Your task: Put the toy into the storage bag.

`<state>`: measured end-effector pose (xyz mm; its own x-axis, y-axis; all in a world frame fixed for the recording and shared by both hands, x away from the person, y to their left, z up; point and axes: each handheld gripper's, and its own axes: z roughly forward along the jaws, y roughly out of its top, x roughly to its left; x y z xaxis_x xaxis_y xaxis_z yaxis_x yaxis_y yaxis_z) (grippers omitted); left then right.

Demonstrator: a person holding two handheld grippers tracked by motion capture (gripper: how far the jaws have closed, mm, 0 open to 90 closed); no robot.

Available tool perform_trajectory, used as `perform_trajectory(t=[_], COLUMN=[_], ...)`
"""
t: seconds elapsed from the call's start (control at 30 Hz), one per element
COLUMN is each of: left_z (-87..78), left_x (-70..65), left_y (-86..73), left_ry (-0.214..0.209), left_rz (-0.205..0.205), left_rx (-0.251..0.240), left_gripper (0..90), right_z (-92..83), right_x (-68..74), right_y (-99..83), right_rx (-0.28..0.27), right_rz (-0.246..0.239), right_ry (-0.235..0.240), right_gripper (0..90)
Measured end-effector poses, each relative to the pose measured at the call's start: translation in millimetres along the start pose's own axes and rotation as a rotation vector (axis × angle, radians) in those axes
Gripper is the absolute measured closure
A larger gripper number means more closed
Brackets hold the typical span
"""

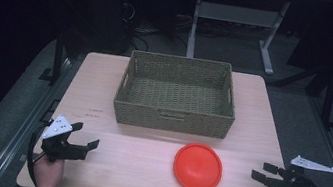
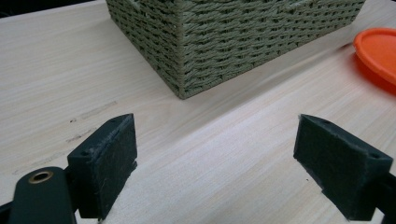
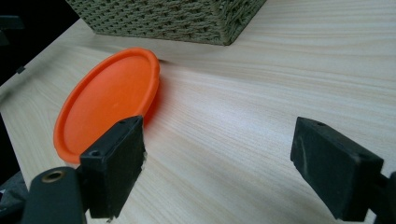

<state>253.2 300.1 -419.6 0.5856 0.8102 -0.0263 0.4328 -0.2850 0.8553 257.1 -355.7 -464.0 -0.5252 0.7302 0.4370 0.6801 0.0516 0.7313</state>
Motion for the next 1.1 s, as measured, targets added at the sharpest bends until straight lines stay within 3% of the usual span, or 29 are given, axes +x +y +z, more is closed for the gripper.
perform_trajectory(t=[0.17,0.33,0.53,0.9,1.1], left_z=[-1.7,0.4,0.0,0.4,0.6], left_x=[-3.1,-4.0,-3.6,-3.2,-3.6], left_y=[0.4,1.0,0.5,0.9,1.4], left_ry=[-0.009,-0.017,-0.015,-0.014,-0.012], left_rz=[0.002,0.02,0.021,0.032,0.035], left_rx=[-0.013,0.003,-0.001,0.001,0.001], left_gripper=[12.8,12.8,12.8,12.8,12.8], right_z=[-0.9,-3.3,-1.7,5.3,14.1], right_x=[1.6,10.1,13.2,28.6,38.8], right_y=[-0.2,3.1,5.7,10.0,12.8], right_rx=[-0.001,-0.004,-0.01,-0.009,0.02], right_rz=[0.009,-0.025,-0.024,-0.074,-0.104], right_ry=[-0.007,-0.026,-0.012,-0.008,0.006], right_gripper=[17.1,16.4,16.3,16.4,16.3])
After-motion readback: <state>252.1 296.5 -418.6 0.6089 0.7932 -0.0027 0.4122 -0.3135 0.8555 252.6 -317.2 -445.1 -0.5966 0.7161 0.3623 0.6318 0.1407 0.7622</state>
